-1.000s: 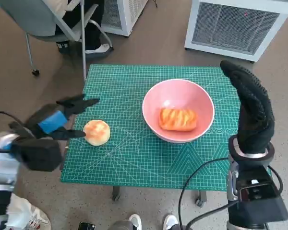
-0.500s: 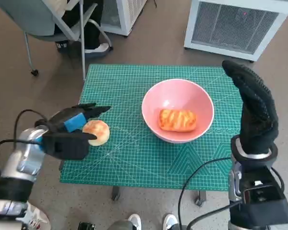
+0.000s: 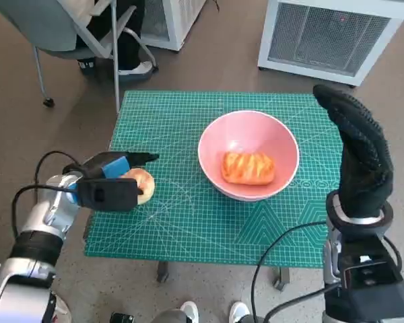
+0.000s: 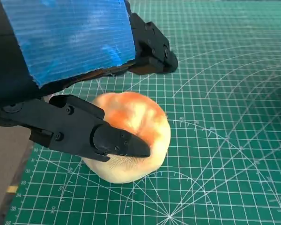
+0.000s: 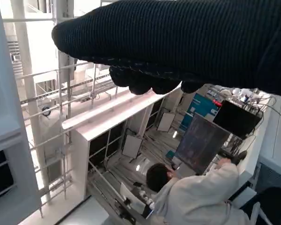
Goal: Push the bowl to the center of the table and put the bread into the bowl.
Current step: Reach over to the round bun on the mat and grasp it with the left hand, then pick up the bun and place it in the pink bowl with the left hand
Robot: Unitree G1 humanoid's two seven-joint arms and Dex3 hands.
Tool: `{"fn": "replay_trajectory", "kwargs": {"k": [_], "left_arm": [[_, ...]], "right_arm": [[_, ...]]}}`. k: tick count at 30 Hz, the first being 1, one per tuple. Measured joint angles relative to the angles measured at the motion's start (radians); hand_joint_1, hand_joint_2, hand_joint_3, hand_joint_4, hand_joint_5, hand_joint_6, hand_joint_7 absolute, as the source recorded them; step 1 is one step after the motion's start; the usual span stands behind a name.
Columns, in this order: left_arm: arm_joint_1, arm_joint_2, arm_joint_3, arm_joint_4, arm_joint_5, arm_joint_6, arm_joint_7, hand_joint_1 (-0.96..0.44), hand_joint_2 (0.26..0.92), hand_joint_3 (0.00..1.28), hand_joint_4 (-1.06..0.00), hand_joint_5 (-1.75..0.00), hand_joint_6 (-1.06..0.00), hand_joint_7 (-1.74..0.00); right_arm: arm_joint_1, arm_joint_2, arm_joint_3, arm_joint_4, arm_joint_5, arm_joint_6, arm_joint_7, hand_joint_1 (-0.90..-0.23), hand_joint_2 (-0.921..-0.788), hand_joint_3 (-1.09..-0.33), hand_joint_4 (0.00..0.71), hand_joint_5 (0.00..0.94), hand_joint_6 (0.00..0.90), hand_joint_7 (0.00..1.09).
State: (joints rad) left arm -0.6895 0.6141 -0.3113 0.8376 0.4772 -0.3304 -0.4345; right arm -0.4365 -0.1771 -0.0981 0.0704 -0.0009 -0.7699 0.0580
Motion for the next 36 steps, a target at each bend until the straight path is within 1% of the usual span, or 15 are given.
{"fn": "replay_trajectory", "kwargs": {"k": [1,3,4,7,13,23,27,32,36], "left_arm": [[-0.004,0.0,-0.001,0.006,-0.001,-0.004,0.007,-0.04,0.921,0.15,-0.65,-1.01,-0.51,-1.17],[-0.011,0.001,-0.002,0.009,-0.001,-0.008,0.014,-0.02,0.921,0.14,-0.65,-1.12,-0.51,-1.21],[-0.013,0.002,-0.002,0.009,-0.002,-0.009,0.015,-0.01,0.921,0.14,-0.65,-1.16,-0.51,-1.23],[-0.014,0.005,-0.001,0.005,-0.004,-0.01,0.015,0.0,0.921,0.14,-0.65,-1.21,-0.51,-1.25],[-0.004,0.016,0.006,-0.047,-0.013,-0.005,-0.006,0.0,0.921,0.14,-0.63,-1.23,-0.51,-1.28],[0.039,0.044,0.069,-0.26,-0.056,0.042,-0.054,0.0,0.921,0.13,-0.63,-1.22,-0.53,-1.27],[0.042,0.057,0.11,-0.383,-0.07,0.092,-0.068,0.0,0.921,0.12,-0.63,-1.23,-0.56,-1.23],[0.03,0.053,0.161,-0.55,-0.095,0.162,-0.069,0.0,0.921,0.08,-0.65,-1.23,-0.63,-1.14],[-0.01,0.023,0.184,-0.63,-0.104,0.176,-0.039,0.0,0.919,0.05,-0.68,-1.21,-0.68,-1.08]], "right_arm": [[0.001,0.0,0.0,-0.001,0.0,0.001,0.0,-0.395,-0.921,-0.517,0.436,0.002,0.104,0.75],[0.001,0.0,0.0,-0.002,-0.001,0.003,0.0,-0.396,-0.921,-0.517,0.436,0.002,0.103,0.75],[0.002,0.0,0.0,-0.002,-0.001,0.003,0.0,-0.397,-0.921,-0.517,0.436,0.002,0.103,0.75],[0.001,0.0,0.0,-0.002,-0.001,0.005,0.0,-0.398,-0.921,-0.516,0.435,0.002,0.103,0.75],[0.001,0.0,-0.002,-0.001,-0.001,0.006,0.0,-0.395,-0.921,-0.516,0.434,0.001,0.103,0.75],[0.0,0.001,-0.002,0.008,-0.003,0.004,0.0,-0.388,-0.921,-0.518,0.435,0.001,0.104,0.75],[-0.001,0.001,-0.005,0.014,-0.003,0.0,-0.001,-0.387,-0.921,-0.518,0.435,0.001,0.105,0.75],[-0.004,0.001,-0.008,0.02,-0.005,-0.008,-0.003,-0.387,-0.921,-0.516,0.436,0.002,0.107,0.74],[-0.009,0.001,-0.008,0.028,-0.005,-0.013,-0.003,-0.386,-0.921,-0.516,0.436,0.001,0.109,0.74]]}}
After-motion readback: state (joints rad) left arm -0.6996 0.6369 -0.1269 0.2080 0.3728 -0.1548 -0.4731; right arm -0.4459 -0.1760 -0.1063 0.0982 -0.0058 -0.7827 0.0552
